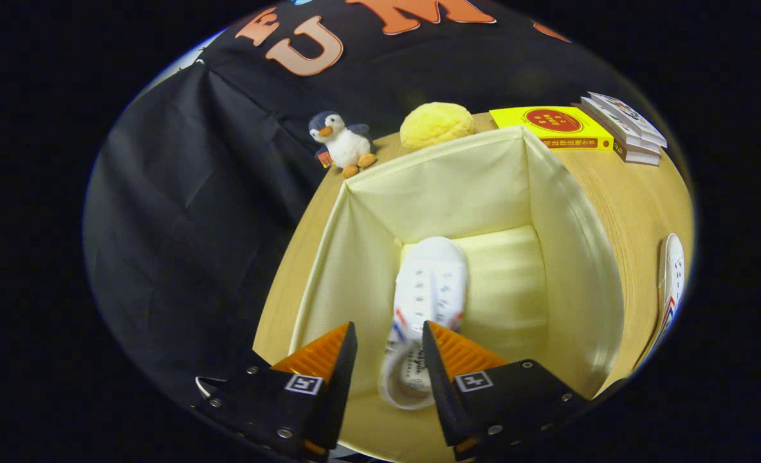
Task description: Open the storage box then place both shoes into the box .Put the left shoe in first, then the right shoe, with the right side of both shoes facing outward in a uniform manner.
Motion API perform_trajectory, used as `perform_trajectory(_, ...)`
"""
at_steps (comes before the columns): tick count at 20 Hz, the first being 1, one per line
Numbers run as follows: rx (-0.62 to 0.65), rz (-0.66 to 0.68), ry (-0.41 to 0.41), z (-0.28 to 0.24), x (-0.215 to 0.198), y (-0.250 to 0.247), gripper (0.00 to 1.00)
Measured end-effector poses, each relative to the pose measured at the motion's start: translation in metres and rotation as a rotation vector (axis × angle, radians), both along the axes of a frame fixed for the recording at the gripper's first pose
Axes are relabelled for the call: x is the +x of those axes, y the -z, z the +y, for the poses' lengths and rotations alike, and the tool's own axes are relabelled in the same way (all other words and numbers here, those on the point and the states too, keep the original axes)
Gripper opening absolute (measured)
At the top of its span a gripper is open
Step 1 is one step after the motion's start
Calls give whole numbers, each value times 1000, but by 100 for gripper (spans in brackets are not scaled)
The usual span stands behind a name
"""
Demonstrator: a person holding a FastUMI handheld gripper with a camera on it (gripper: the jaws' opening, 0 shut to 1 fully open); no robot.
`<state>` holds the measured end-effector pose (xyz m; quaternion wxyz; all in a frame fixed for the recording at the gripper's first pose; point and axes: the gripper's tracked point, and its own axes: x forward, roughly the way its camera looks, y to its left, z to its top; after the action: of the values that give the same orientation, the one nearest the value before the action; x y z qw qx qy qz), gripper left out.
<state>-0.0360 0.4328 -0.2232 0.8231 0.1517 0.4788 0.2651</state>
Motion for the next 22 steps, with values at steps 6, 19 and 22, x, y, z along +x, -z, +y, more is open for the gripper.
perform_trajectory(6, 17, -99, 65, -56, 25, -45, 99)
perform_trajectory(19, -100, -159, 315, -271, 45, -53, 99)
perform_trajectory(22, -170, -137, 346, -316, 46, -23, 98)
